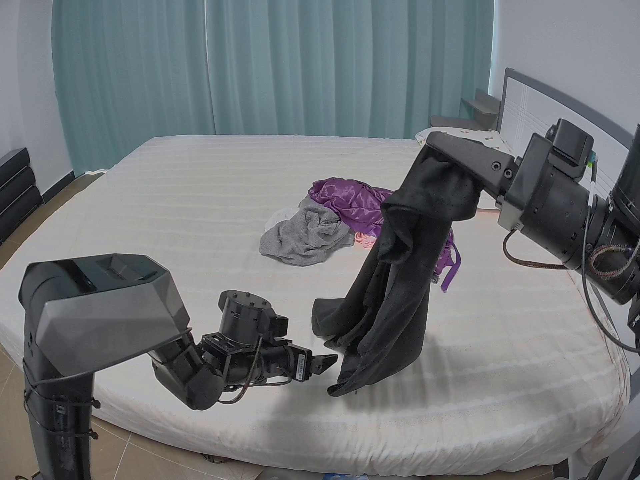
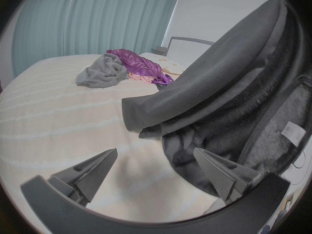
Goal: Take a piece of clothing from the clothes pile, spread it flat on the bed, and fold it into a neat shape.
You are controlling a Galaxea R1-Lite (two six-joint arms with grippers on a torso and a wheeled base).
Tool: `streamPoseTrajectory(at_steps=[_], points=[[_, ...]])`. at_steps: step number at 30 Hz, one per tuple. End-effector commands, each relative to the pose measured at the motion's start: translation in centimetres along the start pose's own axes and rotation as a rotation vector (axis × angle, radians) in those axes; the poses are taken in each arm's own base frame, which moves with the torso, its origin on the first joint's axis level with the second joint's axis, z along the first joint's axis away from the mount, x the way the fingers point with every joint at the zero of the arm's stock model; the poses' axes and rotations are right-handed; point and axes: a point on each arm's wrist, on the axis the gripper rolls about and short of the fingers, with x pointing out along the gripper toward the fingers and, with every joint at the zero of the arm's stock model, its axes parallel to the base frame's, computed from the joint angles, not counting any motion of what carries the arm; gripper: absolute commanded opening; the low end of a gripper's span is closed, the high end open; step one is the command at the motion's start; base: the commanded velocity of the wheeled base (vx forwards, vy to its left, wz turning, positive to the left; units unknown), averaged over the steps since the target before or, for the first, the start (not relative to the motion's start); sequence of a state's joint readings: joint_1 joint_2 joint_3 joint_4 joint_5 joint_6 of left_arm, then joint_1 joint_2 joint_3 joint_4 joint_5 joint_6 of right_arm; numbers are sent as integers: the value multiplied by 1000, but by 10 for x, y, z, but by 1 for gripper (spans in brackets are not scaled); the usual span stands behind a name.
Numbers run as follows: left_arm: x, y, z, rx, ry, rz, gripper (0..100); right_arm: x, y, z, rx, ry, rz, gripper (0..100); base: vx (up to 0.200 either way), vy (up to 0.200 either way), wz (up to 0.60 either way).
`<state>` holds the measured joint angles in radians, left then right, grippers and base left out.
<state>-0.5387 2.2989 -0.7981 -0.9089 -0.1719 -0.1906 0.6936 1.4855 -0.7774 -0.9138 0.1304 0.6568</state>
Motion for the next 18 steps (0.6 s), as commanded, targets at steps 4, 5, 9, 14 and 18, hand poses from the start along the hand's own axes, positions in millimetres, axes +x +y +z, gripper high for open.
streamPoseTrajectory(at_steps=[4, 5, 9, 14, 18], points=[[37, -4, -4, -34, -9, -19, 100, 1, -1, -2, 1, 6, -3, 0, 0, 0, 0], [42, -4, -4, -41, -12, -24, 100, 1, -1, -1, 0, 4, -3, 0, 0, 0, 0], [61, -4, -8, -43, -16, -27, 100, 0, -2, 0, -1, 0, -8, 0, 0, 0, 0], [73, -4, -4, -64, -45, -31, 100, 0, -3, -1, -1, 2, -11, 0, 0, 0, 0], [85, -4, 6, -93, -88, -26, 100, -1, -3, -1, -1, 2, -11, 0, 0, 0, 0]])
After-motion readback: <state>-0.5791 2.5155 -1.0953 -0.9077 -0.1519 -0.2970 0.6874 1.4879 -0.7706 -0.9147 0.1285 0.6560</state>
